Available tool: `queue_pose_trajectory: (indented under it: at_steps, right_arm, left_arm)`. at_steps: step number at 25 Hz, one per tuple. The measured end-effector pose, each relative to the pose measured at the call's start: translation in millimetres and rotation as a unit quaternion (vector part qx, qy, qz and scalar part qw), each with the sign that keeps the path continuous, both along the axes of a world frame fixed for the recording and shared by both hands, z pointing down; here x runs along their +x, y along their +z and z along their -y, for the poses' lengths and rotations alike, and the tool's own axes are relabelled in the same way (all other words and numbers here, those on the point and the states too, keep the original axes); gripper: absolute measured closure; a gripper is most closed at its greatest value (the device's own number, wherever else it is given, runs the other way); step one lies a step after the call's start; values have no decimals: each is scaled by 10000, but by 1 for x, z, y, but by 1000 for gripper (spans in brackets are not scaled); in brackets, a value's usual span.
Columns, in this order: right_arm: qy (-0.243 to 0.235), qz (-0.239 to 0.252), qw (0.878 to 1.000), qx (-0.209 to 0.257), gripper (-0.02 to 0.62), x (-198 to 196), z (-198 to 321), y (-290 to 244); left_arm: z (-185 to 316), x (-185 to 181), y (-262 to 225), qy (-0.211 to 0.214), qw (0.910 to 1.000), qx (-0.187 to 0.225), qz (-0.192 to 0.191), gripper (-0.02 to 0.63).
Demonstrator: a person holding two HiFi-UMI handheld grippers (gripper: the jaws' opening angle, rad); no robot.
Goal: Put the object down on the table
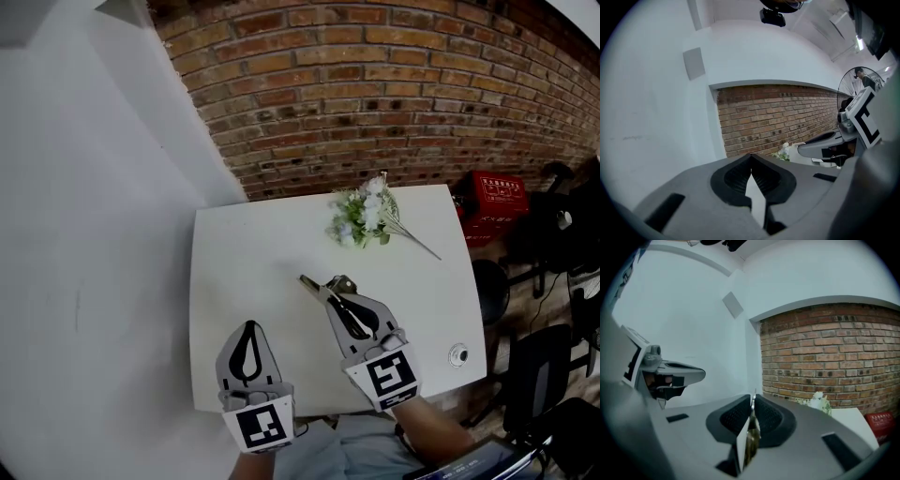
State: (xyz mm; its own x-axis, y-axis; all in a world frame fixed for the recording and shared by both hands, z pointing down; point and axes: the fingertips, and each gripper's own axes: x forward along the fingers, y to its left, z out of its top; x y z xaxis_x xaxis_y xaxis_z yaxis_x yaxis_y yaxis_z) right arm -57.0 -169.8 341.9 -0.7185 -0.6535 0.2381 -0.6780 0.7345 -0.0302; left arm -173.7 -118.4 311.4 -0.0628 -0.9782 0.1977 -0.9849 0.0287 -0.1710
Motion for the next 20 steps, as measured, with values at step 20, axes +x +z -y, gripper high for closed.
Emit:
queue_pose_trajectory:
  at_steps: [20]
  right_arm:
    - [204, -493, 9944, -917, 557, -14, 29, 97]
  left_arm:
    - [35, -20, 92, 191, 9948, -929, -366, 597]
